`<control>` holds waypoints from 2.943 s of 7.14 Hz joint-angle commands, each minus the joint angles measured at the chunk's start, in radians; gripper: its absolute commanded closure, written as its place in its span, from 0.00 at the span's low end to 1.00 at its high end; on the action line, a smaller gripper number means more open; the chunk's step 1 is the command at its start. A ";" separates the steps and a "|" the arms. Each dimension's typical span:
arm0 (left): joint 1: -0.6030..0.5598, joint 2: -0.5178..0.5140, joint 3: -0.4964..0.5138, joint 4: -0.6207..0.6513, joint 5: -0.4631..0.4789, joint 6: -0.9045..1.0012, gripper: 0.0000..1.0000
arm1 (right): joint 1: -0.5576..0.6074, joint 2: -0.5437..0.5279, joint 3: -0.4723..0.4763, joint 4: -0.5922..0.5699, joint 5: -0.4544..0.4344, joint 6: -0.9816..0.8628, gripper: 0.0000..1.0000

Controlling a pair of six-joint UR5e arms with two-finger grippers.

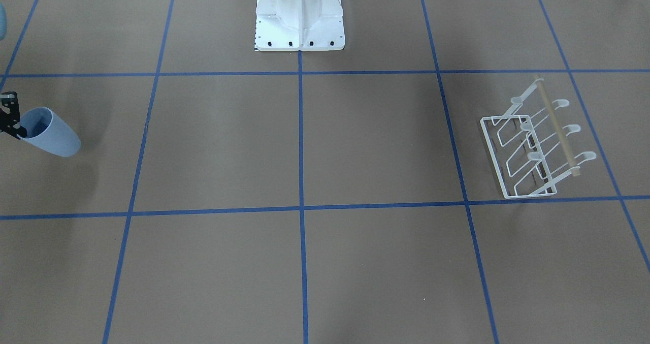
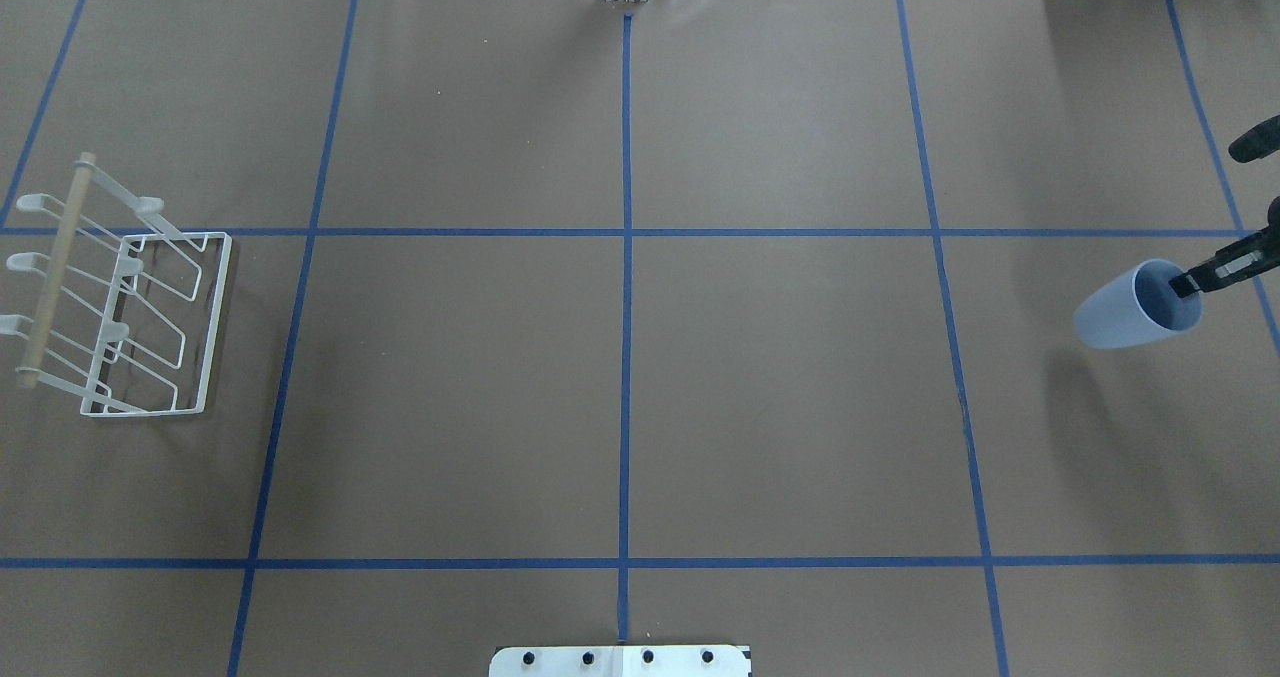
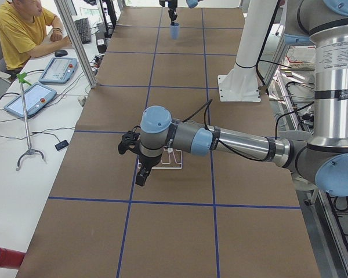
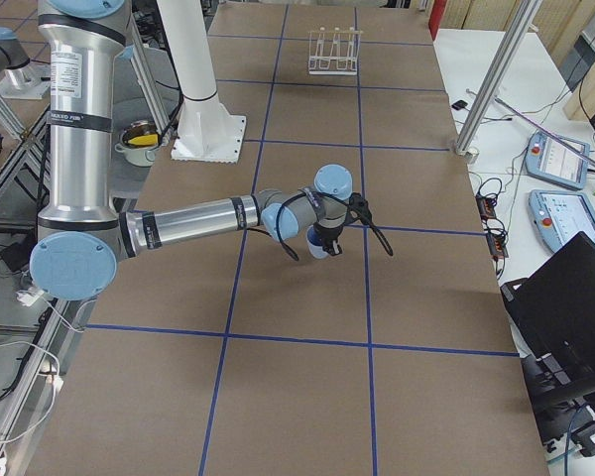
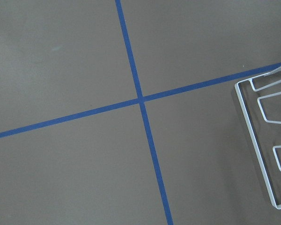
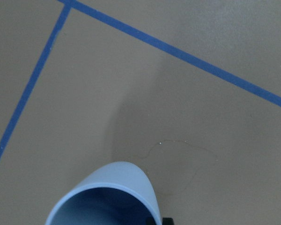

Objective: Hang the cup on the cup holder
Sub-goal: 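Lift the cup with the right gripper and tip it sideways toward the table center, then bring the cup toward the left gripper while the left arm reaches toward the cup base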

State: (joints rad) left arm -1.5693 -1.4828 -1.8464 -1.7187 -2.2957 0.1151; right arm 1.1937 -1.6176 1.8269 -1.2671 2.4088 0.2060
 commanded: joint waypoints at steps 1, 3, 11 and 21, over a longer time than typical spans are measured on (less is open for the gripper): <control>0.000 0.006 -0.001 -0.169 -0.051 -0.018 0.01 | 0.029 0.117 0.002 0.002 0.087 0.206 1.00; 0.014 -0.031 -0.005 -0.356 -0.064 -0.186 0.01 | 0.029 0.194 0.000 0.142 0.119 0.452 1.00; 0.291 -0.359 -0.017 -0.933 -0.261 -1.430 0.02 | -0.005 0.196 -0.005 1.100 0.122 1.330 1.00; 0.827 -0.514 -0.131 -1.176 0.110 -2.183 0.02 | -0.665 0.312 -0.017 1.595 -0.722 1.491 1.00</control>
State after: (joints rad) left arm -0.7685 -1.9748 -1.9769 -2.8939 -2.1876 -2.0232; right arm 0.6076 -1.3368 1.8159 0.3133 1.7672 1.7347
